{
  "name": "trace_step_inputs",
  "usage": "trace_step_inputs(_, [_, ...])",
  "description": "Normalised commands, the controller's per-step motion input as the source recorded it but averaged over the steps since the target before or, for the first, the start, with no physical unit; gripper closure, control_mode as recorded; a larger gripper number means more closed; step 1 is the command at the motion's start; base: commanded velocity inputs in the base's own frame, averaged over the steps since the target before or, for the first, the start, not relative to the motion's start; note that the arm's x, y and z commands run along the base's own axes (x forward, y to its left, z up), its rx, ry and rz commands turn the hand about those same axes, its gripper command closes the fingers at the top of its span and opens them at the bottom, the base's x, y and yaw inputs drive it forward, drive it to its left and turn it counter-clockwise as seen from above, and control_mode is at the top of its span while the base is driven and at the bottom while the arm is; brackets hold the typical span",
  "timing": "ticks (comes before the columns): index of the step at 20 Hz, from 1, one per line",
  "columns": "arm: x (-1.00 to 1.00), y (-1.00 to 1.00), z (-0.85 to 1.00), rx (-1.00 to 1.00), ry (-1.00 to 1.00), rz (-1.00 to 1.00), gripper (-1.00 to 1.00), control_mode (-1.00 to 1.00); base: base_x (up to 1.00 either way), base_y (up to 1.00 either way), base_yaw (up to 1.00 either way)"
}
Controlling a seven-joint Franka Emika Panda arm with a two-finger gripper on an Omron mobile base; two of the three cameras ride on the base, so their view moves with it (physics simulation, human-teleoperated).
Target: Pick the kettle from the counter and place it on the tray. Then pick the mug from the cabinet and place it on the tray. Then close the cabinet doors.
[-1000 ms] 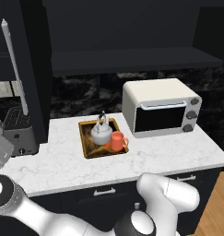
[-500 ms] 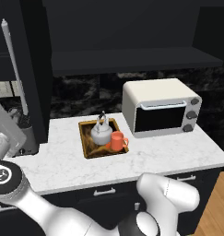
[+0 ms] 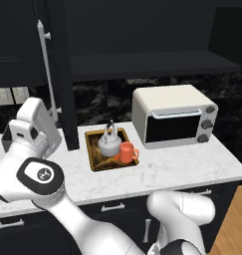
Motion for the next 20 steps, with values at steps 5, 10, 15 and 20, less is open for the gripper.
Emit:
trace_step_inputs(5, [0.36,-1.0,0.29,0.0,-0.07,0.0,1.0,-1.0,0.0,0.0,0.0])
trace_step_inputs(10, [0.88,-1.0,0.38,0.02,-0.08,0.04,1.0,-1.0,0.0,0.0,0.0])
trace_step_inputs(15, [0.94,-0.97,0.68,0.03,-0.11,0.04,1.0,-1.0,0.0,0.0,0.0])
trace_step_inputs(20, [0.35,-0.8,0.68,0.04,-0.16,0.08,1.0,-1.0,0.0,0.0,0.0])
